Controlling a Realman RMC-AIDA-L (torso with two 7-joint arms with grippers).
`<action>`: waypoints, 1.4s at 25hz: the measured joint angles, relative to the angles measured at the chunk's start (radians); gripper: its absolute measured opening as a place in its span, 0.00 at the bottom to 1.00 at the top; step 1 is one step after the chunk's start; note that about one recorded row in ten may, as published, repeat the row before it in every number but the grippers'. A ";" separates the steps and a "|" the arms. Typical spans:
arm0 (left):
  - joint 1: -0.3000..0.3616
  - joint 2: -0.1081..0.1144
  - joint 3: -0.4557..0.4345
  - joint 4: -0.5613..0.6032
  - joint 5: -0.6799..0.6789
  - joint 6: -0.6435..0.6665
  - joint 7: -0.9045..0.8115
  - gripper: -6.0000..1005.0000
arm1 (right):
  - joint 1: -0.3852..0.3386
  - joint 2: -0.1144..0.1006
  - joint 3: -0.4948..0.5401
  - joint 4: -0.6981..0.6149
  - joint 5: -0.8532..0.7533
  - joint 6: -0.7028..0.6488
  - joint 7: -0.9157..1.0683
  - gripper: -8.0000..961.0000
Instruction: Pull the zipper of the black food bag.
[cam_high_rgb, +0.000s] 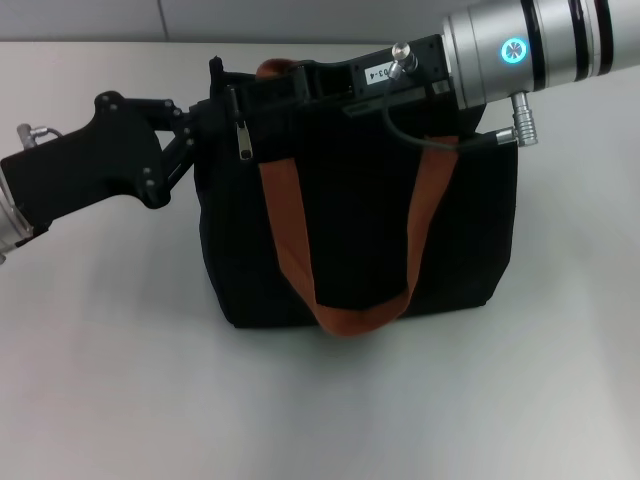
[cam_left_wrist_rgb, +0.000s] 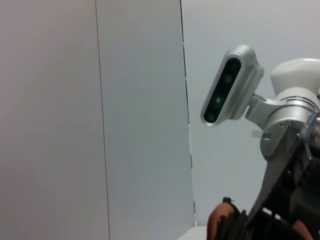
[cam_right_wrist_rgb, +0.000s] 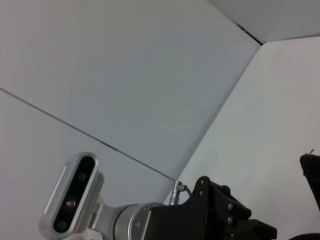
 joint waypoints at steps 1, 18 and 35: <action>-0.004 0.000 0.000 0.006 0.000 0.001 -0.009 0.03 | 0.001 0.000 0.000 0.000 0.000 0.000 0.000 0.85; -0.058 -0.013 0.002 0.047 0.000 -0.003 -0.096 0.03 | 0.012 0.001 -0.001 0.002 0.024 0.001 -0.006 0.85; -0.048 -0.001 0.003 0.048 0.000 -0.004 -0.123 0.03 | 0.005 0.000 -0.001 0.001 0.024 0.001 -0.020 0.85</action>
